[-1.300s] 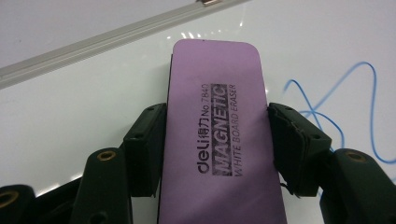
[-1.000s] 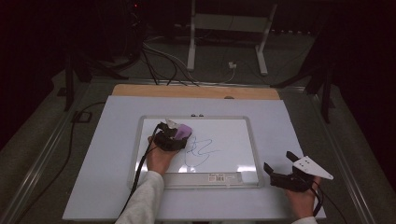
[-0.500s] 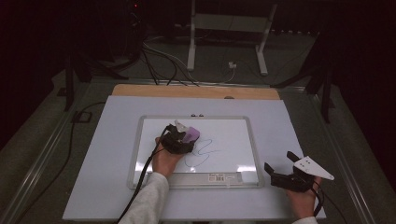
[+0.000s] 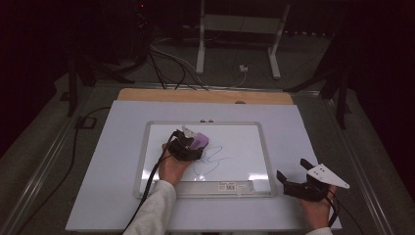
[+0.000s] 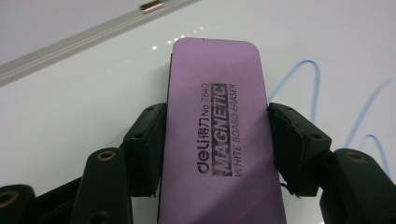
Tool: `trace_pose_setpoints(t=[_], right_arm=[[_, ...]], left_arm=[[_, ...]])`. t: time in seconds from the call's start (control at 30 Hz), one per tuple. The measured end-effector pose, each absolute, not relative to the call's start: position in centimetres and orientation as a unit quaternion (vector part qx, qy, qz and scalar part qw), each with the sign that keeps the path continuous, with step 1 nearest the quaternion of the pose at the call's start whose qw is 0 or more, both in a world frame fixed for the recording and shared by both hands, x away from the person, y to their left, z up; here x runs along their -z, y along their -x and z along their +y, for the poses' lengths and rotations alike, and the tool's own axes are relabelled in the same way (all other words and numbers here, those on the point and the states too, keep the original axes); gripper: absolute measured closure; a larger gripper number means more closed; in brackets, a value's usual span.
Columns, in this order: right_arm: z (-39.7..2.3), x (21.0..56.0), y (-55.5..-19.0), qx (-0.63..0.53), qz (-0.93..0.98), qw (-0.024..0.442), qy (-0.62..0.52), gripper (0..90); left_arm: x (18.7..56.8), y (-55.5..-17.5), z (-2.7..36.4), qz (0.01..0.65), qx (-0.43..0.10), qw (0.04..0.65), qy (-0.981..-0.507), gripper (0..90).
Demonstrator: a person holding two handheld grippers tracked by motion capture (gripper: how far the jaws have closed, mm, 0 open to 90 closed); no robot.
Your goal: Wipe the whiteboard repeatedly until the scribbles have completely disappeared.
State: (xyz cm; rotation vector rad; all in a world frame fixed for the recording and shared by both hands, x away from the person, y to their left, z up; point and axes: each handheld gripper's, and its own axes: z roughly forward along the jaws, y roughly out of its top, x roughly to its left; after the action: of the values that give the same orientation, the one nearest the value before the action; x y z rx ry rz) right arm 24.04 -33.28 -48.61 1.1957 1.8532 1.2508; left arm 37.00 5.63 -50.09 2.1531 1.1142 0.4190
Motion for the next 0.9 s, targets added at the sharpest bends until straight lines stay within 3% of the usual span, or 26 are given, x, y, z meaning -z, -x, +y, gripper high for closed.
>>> trace_pose_setpoints(t=[0.33,0.63,0.9], right_arm=[[-33.4,48.6,-24.0,-0.471,0.696,0.298,-0.451,0.8],[-33.2,48.6,-24.1,-0.471,0.698,0.298,-0.45,0.8],[-33.4,48.6,-24.0,-0.471,0.697,0.298,-0.451,0.8]], left_arm=[[50.0,-38.3,6.5,0.466,-0.177,0.318,-0.807,41.9],[49.8,-37.1,4.9,0.418,-0.167,0.32,-0.834,41.8],[49.8,-38.0,6.3,0.449,-0.173,0.313,-0.819,41.8]])
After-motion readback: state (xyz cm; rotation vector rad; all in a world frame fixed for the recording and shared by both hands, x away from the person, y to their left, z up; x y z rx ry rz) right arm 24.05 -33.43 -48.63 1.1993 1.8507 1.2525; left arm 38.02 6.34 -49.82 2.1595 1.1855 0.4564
